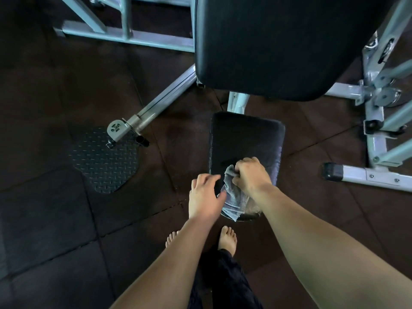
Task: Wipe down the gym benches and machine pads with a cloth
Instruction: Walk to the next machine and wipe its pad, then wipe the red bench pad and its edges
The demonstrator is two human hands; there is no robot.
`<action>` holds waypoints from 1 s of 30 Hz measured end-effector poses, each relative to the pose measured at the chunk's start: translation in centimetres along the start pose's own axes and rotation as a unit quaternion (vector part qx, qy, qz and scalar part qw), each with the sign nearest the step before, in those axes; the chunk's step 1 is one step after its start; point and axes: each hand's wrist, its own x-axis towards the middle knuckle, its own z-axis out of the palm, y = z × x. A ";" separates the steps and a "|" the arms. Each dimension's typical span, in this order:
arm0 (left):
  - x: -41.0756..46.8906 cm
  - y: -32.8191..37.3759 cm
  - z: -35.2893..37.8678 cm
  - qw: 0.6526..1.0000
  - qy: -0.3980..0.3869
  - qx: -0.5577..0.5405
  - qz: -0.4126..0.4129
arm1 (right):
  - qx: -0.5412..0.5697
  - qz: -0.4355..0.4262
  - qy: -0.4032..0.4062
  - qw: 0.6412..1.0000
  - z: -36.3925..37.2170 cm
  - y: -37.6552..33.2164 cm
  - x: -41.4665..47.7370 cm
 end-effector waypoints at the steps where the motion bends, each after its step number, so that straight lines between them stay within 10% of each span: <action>1: 0.3 0.3 -0.1 1.000 -0.006 0.001 -0.008 | 0.001 -0.013 0.001 1.000 -0.3 0.2 -0.1; 14: -0.7 5.1 -5.3 0.975 -0.081 -0.176 -0.110 | 0.170 -0.082 -0.010 0.982 -11.2 -1.6 -5.2; 25: -5.2 11.4 -14.5 0.738 -0.007 -0.611 -0.285 | 0.119 -0.236 0.014 0.964 -15.7 -6.6 -11.6; 30: -7.1 11.8 -18.5 0.758 -0.058 -0.601 -0.247 | 0.065 -0.255 0.027 0.964 -17.0 -8.6 -12.7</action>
